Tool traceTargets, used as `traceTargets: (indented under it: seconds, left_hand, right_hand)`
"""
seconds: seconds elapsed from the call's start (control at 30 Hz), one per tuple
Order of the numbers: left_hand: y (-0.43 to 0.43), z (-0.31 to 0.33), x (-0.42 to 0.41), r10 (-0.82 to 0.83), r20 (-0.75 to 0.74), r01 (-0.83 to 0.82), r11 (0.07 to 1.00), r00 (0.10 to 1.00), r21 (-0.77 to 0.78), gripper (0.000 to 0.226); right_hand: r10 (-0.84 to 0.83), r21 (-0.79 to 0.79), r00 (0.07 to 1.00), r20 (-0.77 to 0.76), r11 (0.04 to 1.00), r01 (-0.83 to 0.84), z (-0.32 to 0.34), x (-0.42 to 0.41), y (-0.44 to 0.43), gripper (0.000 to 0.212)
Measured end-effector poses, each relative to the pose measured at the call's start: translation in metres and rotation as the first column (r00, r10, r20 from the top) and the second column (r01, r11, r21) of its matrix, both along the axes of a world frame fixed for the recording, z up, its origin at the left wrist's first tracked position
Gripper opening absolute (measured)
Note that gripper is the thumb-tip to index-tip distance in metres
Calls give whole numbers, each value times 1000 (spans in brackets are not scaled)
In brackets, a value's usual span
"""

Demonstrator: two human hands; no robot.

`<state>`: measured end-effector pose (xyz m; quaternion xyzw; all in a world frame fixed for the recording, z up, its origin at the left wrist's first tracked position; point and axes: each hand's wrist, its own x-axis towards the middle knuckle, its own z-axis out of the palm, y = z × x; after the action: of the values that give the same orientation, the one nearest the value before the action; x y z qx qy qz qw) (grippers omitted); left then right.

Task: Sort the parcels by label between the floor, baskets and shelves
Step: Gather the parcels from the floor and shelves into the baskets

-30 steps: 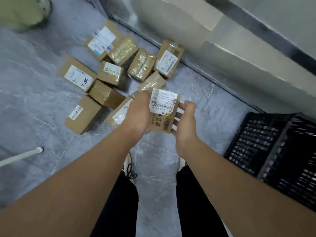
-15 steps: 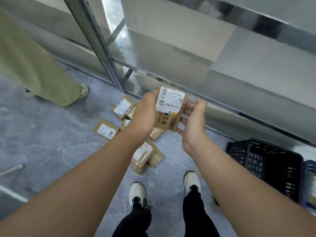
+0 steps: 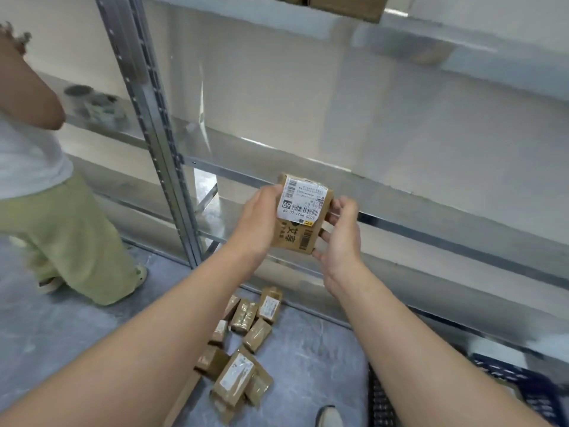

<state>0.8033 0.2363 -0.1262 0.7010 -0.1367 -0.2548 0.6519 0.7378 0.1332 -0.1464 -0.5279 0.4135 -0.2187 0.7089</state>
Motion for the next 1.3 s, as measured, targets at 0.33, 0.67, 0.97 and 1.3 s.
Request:
traceTargets:
  seconds: [0.33, 0.67, 0.97, 1.3]
  left_hand:
    - [-3, 178, -58, -100, 187, 139, 968, 977, -210, 35]
    - [-42, 299, -165, -148, 354, 273, 903, 924, -333, 46]
    - [-95, 354, -267, -130, 321, 253, 891, 938, -378, 66]
    - [-129, 350, -314, -217, 264, 311, 863, 940, -398, 37]
  right_hand:
    - [-47, -205, 983, 178, 975, 84, 186, -64, -2, 49]
    - [0, -393, 951, 310, 911, 128, 310, -167, -45, 58]
    - [3, -479, 942, 336, 861, 169, 360, -268, -98, 56]
    - [-120, -451, 935, 335, 850, 271, 358, -326, -122, 55]
